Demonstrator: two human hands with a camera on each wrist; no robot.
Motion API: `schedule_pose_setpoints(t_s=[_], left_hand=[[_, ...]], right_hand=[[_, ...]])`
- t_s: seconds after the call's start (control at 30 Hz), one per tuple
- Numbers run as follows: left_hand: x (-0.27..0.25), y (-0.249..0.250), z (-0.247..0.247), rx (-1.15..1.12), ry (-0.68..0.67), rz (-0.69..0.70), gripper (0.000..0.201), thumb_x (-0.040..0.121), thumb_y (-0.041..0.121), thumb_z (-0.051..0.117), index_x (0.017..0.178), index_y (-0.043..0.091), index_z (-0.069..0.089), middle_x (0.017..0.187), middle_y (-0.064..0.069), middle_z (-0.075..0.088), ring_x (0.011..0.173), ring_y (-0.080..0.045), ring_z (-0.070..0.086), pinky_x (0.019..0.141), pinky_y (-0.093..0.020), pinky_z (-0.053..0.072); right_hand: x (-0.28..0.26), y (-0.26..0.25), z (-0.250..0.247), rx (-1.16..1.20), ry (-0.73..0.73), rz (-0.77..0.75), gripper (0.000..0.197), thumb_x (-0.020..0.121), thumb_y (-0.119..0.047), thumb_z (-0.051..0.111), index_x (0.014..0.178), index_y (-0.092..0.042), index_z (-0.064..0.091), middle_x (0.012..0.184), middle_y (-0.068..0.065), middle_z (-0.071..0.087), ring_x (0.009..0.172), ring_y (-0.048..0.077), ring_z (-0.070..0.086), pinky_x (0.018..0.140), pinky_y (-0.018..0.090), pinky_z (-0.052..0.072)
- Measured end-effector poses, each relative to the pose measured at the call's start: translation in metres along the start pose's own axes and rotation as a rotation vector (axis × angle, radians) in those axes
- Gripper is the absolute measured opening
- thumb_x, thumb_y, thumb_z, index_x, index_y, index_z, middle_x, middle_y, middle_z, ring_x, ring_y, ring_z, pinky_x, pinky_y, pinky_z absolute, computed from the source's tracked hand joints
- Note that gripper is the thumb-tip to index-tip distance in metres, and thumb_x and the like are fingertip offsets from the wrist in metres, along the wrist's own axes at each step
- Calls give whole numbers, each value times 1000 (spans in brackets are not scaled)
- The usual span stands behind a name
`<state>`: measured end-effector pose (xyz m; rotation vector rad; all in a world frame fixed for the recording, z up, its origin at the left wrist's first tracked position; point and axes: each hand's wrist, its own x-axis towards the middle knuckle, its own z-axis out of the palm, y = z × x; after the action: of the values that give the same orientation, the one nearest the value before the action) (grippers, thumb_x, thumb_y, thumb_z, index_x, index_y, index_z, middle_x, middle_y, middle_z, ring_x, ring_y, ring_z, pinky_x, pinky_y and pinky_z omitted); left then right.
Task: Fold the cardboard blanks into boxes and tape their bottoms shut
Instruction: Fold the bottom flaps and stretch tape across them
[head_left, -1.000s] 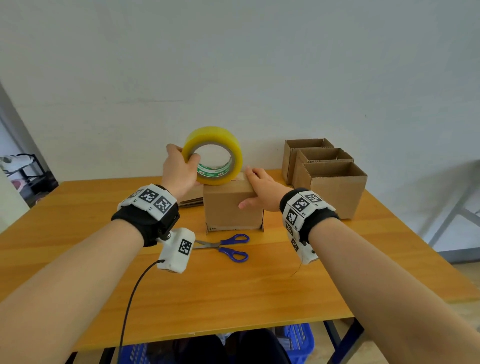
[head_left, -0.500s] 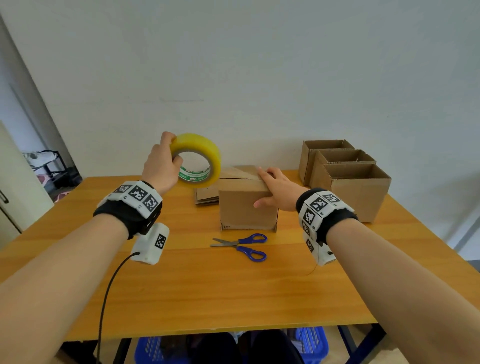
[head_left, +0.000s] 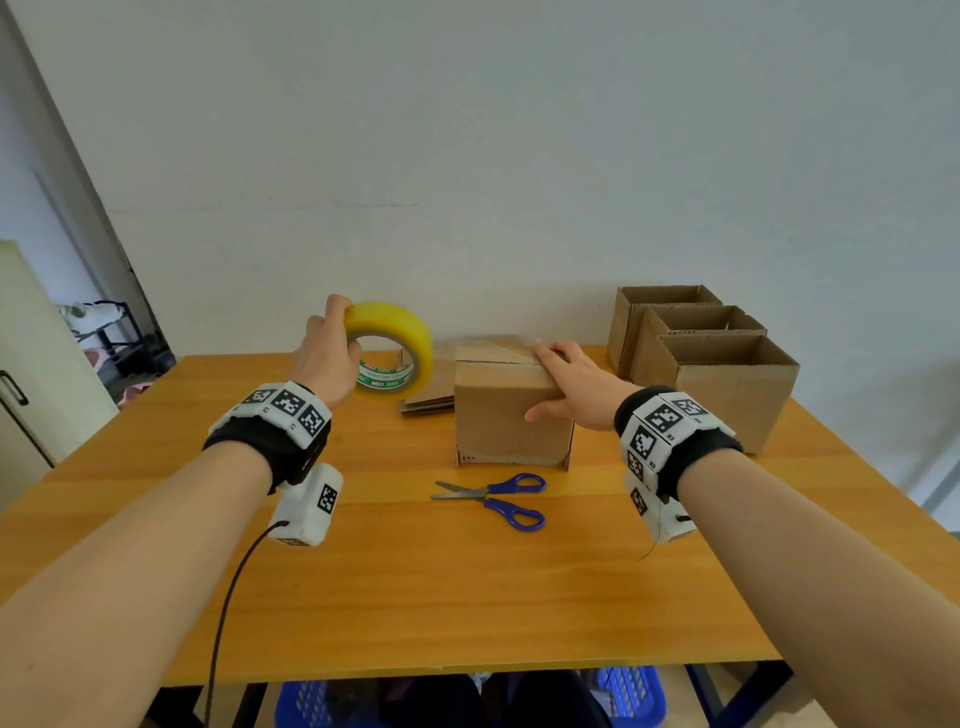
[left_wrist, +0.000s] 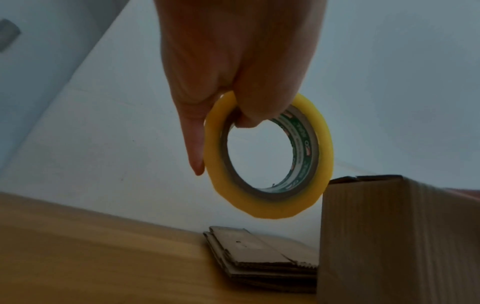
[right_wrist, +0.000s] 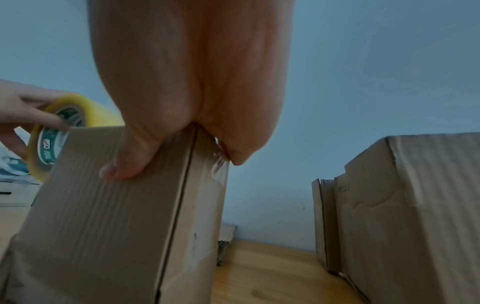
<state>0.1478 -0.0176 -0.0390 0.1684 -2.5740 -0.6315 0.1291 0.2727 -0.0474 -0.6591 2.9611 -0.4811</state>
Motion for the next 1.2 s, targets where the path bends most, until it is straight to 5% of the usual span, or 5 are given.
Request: schedule_pose_setpoints(t_s=[0.37, 0.53, 0.8, 1.07, 1.2], left_hand=[[-5, -11, 11, -18, -69, -8, 30, 96, 8, 44, 123, 12, 34, 100, -19, 47, 73, -38, 56, 65, -49, 49], [-5, -18, 13, -67, -159, -29, 28, 94, 8, 50, 118, 7, 36, 76, -11, 49, 57, -24, 47, 49, -32, 33], [-10, -8, 13, -79, -223, 13, 25, 94, 9, 49, 115, 6, 35, 68, -6, 43, 53, -20, 42, 48, -31, 30], [-13, -9, 12, -101, -236, -60, 26, 93, 15, 52, 112, 5, 37, 70, -6, 46, 56, -20, 45, 48, -30, 32], [-10, -13, 2, -139, -250, -7, 33, 87, 12, 62, 116, 8, 46, 94, -7, 54, 80, -24, 55, 63, -31, 41]], right_hand=[[1, 1, 0, -16, 1, -14, 95, 86, -42, 65, 152, -18, 2, 153, 9, 13, 138, 26, 24, 114, 37, 30], [3, 5, -1, -92, 4, -33, 97, 85, -48, 63, 152, -17, 1, 153, 9, 17, 138, 27, 25, 114, 38, 29], [4, -15, -4, -246, 118, -89, 117, 75, -68, 60, 151, -10, -9, 159, 9, -12, 147, 23, -11, 119, 40, -2], [21, -59, 18, -327, 61, -271, 82, 93, -60, 38, 153, -19, 0, 161, 2, 0, 148, 17, 2, 120, 38, 2], [22, -56, 23, -332, 60, -275, 74, 96, -56, 32, 153, -21, 0, 161, -2, 8, 148, 16, 4, 119, 38, 1]])
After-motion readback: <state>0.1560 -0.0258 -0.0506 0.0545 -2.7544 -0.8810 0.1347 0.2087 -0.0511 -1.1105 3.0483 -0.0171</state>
